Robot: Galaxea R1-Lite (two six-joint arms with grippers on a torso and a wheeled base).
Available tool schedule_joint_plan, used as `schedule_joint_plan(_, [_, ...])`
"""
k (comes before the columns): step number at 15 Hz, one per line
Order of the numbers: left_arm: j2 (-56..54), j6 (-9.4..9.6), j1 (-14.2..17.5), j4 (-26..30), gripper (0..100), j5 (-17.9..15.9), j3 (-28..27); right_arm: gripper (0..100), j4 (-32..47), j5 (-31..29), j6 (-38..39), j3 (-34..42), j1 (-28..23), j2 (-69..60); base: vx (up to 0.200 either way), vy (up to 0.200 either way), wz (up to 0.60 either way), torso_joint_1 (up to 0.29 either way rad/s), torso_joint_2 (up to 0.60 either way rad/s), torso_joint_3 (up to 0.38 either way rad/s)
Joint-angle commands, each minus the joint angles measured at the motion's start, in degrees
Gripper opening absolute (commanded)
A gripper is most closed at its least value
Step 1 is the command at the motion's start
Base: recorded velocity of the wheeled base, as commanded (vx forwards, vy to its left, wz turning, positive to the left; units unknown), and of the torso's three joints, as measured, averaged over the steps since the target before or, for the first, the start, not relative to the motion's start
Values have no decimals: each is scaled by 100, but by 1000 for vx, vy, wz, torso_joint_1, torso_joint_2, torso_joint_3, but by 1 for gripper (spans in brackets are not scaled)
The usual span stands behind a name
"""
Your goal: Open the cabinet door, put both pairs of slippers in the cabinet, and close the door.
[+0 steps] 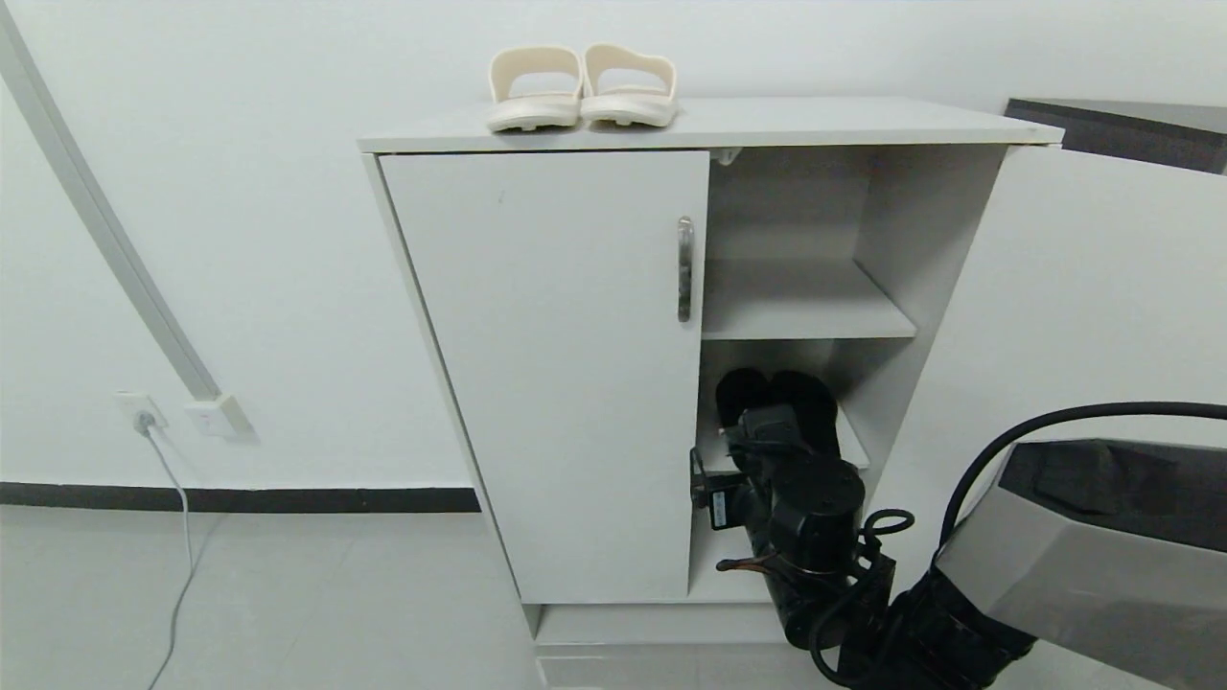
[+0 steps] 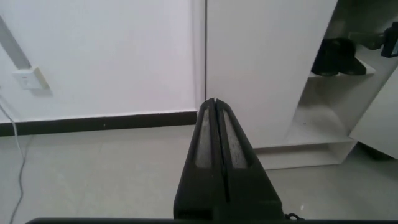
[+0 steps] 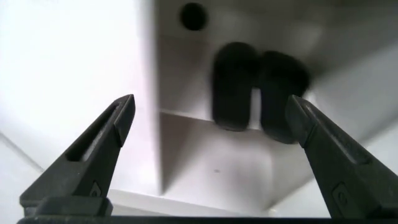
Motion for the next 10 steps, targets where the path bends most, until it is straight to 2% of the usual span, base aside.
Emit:
schedule_joint_plan(1, [7, 1, 1, -1, 0, -2, 0, 100, 3, 0, 0, 9, 4, 29, 0, 200, 0, 2, 2, 2])
schedule_joint_plan(9, [7, 1, 1, -1, 0, -2, 0, 100, -59, 9, 0, 52, -13, 29, 0, 200, 0, 1, 2, 1])
schedule_joint_plan(10, [7, 1, 1, -1, 0, -2, 0, 100, -85, 9, 0, 52, -13, 11, 0, 0, 0, 0, 0, 0])
